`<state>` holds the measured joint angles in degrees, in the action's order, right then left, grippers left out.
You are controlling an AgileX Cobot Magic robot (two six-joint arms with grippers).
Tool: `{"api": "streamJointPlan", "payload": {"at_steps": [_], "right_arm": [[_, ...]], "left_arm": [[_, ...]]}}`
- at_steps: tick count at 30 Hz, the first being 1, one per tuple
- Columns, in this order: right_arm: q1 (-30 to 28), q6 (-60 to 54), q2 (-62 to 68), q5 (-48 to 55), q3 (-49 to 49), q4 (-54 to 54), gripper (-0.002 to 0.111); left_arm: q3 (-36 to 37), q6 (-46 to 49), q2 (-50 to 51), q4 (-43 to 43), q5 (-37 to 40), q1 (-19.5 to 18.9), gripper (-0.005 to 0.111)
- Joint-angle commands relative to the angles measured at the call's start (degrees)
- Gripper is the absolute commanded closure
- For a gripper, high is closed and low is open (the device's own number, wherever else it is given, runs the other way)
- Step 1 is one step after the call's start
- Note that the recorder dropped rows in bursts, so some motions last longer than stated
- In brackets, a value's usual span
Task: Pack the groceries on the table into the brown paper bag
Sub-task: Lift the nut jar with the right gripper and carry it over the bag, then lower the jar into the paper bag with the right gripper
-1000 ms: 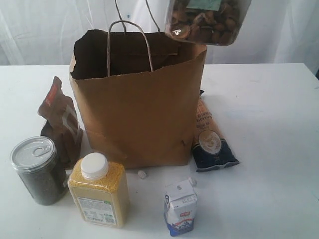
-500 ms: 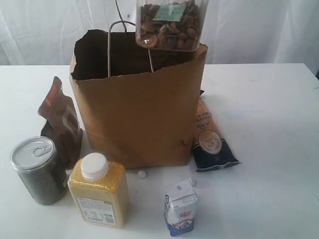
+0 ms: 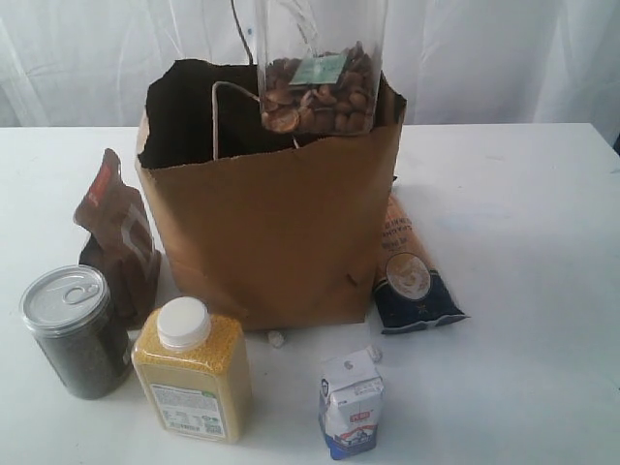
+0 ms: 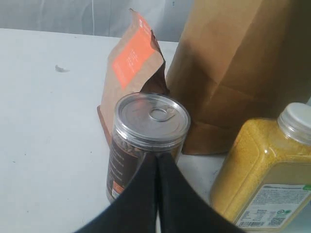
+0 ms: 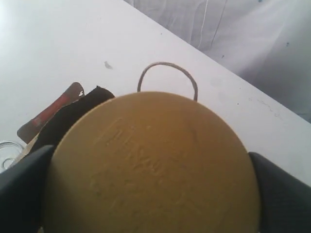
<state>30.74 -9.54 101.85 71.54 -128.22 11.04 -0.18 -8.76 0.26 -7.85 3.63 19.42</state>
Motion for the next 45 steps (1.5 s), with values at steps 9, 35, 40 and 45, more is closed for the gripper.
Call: {"api": "streamJointPlan", "payload": {"at_steps": [9,35,40,45], "right_arm": [[1.27,-0.67,3.0,-1.58,-0.5,-0.79,0.108],[3.2,-0.67,9.12,-1.58,-0.54,1.08,0.108],[3.48,-0.67,10.8,-1.58,-0.54,1.08,0.108],[4.17,-0.25,12.85,-1.58,-0.54,1.35,0.108]], "left_arm": [[0.18,-0.04,-0.26,-0.6,-0.19,-0.04,0.107],[0.18,-0.04,-0.26,-0.6,-0.19,-0.04,0.107],[0.18,-0.04,-0.26,-0.6,-0.19,-0.04,0.107],[0.18,-0.04,-0.26,-0.6,-0.19,-0.04,0.107]]}}
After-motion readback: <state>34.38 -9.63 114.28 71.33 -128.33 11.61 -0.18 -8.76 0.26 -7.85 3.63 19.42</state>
